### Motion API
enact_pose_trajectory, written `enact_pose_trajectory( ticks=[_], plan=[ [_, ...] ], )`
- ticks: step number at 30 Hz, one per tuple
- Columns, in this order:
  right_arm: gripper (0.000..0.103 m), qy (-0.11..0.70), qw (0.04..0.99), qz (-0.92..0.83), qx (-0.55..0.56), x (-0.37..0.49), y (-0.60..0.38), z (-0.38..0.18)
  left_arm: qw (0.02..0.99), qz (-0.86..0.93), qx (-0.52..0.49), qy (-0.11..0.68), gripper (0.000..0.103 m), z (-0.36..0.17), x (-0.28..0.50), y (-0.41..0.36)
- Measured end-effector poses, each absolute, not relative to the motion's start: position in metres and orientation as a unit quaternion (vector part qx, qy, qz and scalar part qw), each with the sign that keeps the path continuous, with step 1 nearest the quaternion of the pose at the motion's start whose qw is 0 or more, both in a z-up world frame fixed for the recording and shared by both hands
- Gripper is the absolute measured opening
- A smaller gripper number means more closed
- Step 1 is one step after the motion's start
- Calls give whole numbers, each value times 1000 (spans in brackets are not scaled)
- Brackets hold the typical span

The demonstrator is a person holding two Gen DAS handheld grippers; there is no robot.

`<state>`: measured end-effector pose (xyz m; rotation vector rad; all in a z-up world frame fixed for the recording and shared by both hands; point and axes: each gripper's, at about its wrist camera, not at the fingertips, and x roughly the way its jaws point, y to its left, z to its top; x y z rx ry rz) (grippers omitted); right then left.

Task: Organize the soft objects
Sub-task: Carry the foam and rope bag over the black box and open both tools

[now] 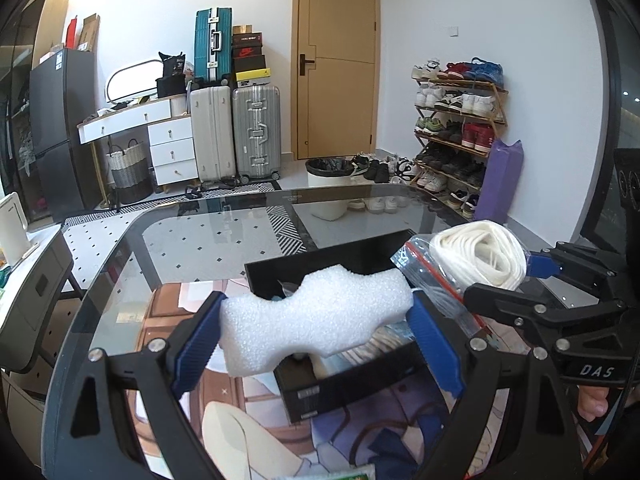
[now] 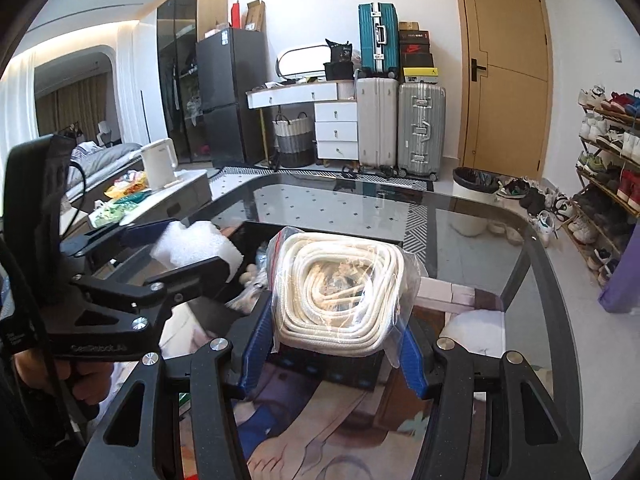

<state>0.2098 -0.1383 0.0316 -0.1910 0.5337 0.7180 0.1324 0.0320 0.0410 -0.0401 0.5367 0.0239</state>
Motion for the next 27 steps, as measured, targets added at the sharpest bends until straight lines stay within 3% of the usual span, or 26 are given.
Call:
enact_pose_trajectory(
  ticks=[27],
  plan=[
    [56, 322, 864, 358, -149, 254, -100, 8, 956, 11, -10, 293, 90, 22, 155, 37]
  ],
)
